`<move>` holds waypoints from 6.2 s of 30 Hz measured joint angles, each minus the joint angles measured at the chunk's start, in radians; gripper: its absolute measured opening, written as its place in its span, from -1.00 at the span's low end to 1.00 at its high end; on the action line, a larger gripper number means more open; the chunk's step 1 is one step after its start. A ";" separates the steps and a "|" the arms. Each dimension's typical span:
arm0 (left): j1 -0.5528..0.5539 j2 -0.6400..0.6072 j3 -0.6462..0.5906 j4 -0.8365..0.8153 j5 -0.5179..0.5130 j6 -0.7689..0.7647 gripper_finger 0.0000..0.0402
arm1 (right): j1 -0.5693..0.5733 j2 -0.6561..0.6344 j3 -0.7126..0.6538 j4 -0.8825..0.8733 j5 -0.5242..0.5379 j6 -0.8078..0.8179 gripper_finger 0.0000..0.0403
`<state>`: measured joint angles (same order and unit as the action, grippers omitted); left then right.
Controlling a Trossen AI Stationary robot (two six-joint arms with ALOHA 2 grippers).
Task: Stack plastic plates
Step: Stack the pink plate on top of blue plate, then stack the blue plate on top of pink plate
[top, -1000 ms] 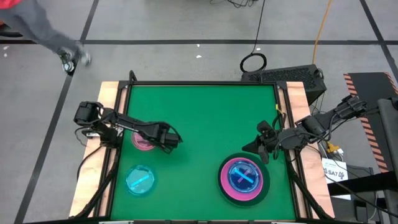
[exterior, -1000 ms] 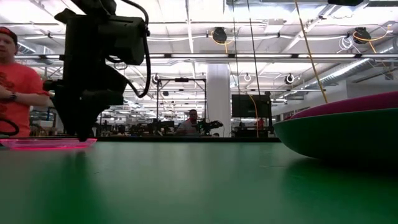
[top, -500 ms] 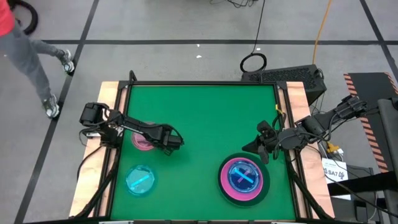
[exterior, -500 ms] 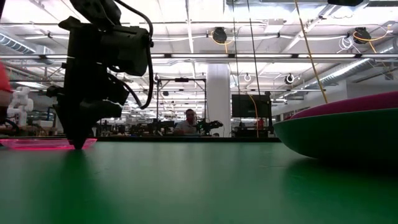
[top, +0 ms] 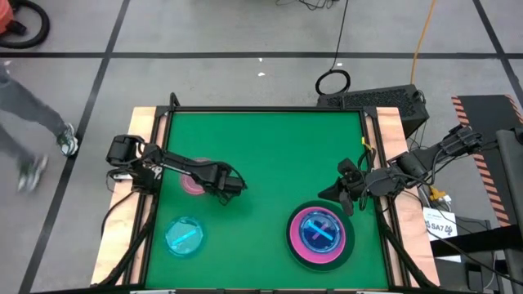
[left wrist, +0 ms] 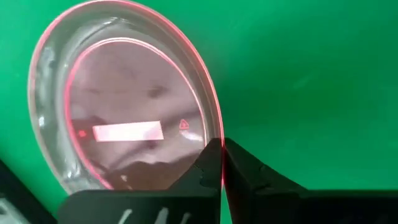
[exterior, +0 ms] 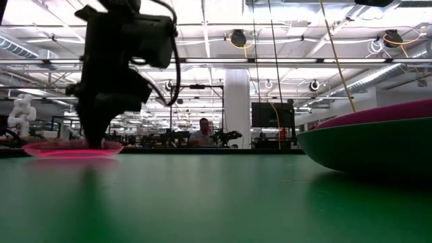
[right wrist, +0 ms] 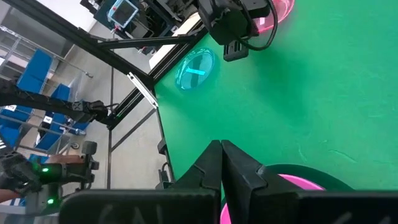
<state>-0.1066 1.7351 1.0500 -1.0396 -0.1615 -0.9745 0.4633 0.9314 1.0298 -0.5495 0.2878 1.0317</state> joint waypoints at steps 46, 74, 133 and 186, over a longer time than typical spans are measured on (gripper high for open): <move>-0.284 0.109 0.710 0.301 0.049 1.448 -0.97 | 0.000 -0.002 0.265 -0.196 0.110 -0.027 -1.00; -0.260 0.434 0.710 0.763 0.092 1.461 -0.96 | 0.000 -0.002 0.265 -0.211 0.104 -0.026 -1.00; -0.419 0.403 0.939 -0.529 0.136 -0.412 -0.49 | 0.056 -0.001 0.264 -0.503 -0.060 -0.058 -1.00; -0.591 0.233 0.230 -0.122 0.197 -0.998 -0.24 | 0.055 0.001 0.264 -0.345 -0.027 0.004 -1.00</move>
<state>-0.6971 1.9678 1.2797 -1.1613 0.0357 -1.9724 0.5186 0.9321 1.2938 -0.8944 0.2607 1.0358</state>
